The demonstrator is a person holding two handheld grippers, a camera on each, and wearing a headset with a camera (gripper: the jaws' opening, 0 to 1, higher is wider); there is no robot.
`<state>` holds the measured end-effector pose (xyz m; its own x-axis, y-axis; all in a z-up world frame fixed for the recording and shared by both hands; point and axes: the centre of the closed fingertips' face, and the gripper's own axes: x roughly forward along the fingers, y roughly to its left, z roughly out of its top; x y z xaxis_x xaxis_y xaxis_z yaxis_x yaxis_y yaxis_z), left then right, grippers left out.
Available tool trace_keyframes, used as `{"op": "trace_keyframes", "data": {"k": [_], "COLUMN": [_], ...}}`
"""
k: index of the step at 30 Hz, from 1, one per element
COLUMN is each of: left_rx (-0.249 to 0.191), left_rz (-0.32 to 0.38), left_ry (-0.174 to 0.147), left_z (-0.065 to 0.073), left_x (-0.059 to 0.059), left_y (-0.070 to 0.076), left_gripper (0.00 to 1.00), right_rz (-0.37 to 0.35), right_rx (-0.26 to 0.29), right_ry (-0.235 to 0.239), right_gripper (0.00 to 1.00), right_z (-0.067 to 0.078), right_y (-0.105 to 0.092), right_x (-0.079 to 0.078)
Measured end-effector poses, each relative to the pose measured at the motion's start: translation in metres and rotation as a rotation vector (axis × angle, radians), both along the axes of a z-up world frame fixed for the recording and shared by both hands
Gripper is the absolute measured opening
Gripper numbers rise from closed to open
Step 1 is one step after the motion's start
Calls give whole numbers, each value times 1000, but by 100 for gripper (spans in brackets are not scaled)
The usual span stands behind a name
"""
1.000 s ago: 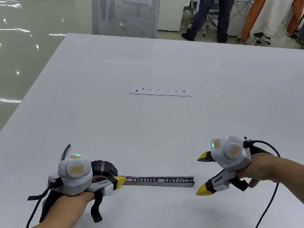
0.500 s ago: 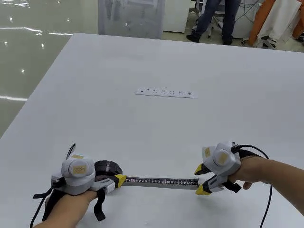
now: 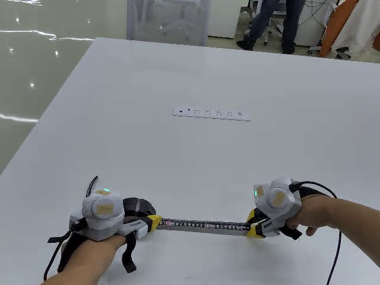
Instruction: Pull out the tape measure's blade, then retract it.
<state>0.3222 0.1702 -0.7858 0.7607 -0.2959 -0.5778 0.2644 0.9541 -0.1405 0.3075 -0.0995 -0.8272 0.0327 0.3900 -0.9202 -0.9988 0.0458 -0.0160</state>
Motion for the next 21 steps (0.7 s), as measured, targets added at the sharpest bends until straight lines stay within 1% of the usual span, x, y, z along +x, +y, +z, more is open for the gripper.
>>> {"op": "trace_keyframes", "data": {"k": [2,3,4,5,7,9,10,11,13,14,15,18,20,21], "left_rx": [-12,-28,-39,-41,-45,-40,-45,-57,-116,-135,-131,-102,-85,-69], "left_rz": [10,15,31,38,43,49,58,64,113,129,132,138,152,153], "left_ry": [13,25,33,36,48,57,64,69,76,76,80,79,74,72], "left_z": [-2,-3,-4,-4,-6,-7,-9,-10,-9,-8,-8,-10,-11,-11], "left_x": [-1,-2,-2,-2,-3,-3,-2,-1,2,2,2,3,4,4], "left_y": [-1,-2,-2,-1,-2,-3,-3,-4,-3,-2,-1,-2,-2,-2], "left_gripper": [73,72,70,69,66,64,63,62,63,62,62,63,64,64], "right_rz": [-12,-26,-18,-12,-44,-42,-46,-50,-46,-51,-53,-67,-73,-75], "right_rx": [-10,-17,-24,-31,-42,-48,-52,-54,-57,-56,-55,-56,-60,-62], "right_ry": [13,22,19,17,23,26,29,30,29,30,30,36,34,34], "right_gripper": [15,15,15,15,14,14,14,14,14,14,14,14,14,14], "right_z": [0,-1,-1,-1,-2,-2,-2,-2,-2,-3,-2,-2,-2,-2], "right_y": [0,0,1,1,0,0,0,0,0,-1,0,0,0,0], "right_x": [0,0,0,-1,0,0,1,1,1,1,0,1,0,0]}}
